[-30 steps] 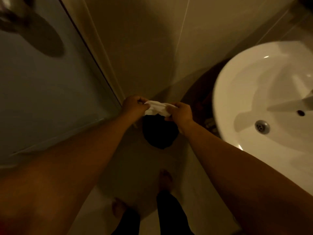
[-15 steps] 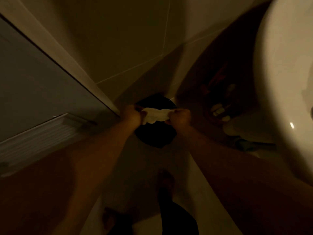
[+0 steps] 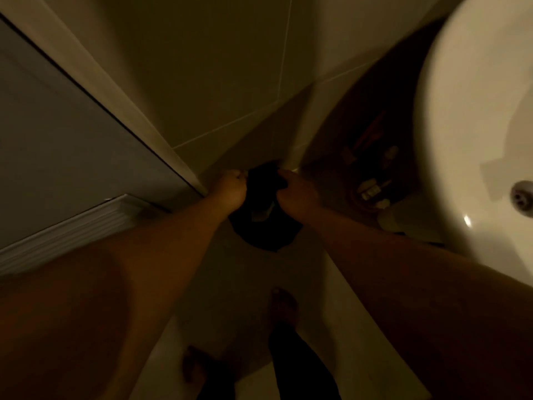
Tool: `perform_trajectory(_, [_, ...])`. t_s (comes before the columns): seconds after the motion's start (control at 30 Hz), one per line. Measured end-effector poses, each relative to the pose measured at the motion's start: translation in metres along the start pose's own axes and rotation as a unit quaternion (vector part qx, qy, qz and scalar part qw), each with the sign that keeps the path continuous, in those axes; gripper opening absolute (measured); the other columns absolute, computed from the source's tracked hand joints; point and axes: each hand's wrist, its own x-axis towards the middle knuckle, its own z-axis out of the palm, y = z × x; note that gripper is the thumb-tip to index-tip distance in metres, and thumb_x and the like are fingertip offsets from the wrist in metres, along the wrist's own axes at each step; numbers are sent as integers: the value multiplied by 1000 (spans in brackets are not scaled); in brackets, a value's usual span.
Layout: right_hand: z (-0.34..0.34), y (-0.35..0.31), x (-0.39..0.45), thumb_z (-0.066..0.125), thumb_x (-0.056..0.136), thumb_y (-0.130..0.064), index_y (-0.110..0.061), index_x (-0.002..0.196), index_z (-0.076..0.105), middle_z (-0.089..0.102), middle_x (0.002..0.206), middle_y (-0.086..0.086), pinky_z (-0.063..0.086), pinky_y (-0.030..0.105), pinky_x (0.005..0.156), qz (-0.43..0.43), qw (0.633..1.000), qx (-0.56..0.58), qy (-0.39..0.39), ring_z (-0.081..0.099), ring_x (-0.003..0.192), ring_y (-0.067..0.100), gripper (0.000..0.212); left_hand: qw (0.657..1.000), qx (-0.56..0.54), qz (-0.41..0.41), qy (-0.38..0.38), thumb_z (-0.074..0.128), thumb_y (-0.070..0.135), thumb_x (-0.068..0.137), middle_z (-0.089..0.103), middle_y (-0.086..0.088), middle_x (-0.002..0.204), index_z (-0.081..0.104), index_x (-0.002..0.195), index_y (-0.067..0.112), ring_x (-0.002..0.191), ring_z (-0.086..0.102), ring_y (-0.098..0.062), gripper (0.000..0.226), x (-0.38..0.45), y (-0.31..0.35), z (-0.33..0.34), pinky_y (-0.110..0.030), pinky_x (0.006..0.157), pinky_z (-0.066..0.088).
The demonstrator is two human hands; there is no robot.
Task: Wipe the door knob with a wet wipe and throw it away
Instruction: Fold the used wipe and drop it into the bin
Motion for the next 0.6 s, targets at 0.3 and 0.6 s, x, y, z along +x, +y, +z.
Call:
perform_trajectory(0.3, [-103, -108, -121, 41, 99, -12, -2, 138, 44, 53, 136, 20, 43, 35, 95, -110, 987, -102, 51, 53, 123, 36, 40, 970, 202, 132, 24, 35, 26, 104, 47, -20, 146, 50, 139, 6, 131, 47, -35, 43, -123, 90, -114, -37, 104, 39])
perform_trajectory(0.6, [-218, -196, -273, 41, 98, -19, -7, 151, 27, 27, 159, 15, 22, 33, 117, -121, 972, -109, 170, 28, 145, 30, 56, 886, 318, 328, 76, 28, 24, 106, 32, -14, 157, 38, 147, 4, 145, 30, -28, 47, -294, 191, -210, -33, 119, 22])
